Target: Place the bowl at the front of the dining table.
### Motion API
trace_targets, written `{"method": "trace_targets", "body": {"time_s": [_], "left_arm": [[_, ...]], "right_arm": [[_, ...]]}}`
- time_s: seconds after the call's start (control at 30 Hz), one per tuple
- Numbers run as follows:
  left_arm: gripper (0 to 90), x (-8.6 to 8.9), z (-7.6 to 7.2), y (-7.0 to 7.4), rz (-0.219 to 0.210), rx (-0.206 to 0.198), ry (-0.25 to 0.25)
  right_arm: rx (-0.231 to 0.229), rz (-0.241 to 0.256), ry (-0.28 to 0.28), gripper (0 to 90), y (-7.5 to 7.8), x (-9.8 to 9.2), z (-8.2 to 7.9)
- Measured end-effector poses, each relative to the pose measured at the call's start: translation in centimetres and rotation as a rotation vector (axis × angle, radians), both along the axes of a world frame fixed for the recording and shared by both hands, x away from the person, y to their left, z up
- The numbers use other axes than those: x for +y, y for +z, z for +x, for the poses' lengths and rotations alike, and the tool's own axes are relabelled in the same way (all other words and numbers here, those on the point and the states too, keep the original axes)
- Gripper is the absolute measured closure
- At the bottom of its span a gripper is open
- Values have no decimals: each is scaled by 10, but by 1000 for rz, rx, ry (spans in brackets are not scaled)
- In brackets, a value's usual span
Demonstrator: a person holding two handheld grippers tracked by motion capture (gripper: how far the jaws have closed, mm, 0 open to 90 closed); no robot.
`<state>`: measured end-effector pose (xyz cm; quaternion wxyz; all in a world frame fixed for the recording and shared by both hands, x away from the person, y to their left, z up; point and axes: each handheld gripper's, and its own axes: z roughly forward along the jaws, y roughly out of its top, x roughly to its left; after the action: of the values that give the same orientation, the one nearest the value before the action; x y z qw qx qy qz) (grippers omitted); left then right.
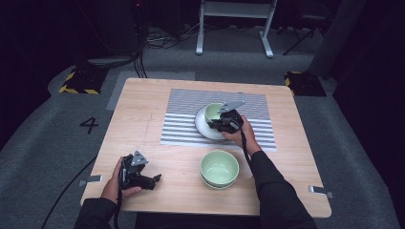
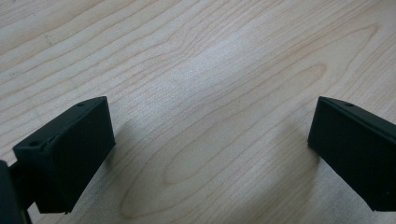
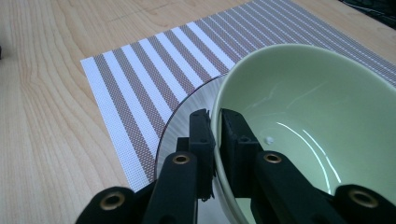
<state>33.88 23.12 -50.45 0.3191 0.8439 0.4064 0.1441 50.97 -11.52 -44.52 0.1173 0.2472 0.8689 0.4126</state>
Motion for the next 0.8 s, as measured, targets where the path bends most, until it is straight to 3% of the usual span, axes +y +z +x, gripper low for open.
{"method": "trace_targets", "body": {"time_s": [0.4,0.8], "left_arm": [[4,0,0,0,0,0,0],[4,0,0,0,1,-1,0]], "right_arm": [[-4,-44,3,814,-12,8,0],[18,-8,-13,803,-14,6,1]]}}
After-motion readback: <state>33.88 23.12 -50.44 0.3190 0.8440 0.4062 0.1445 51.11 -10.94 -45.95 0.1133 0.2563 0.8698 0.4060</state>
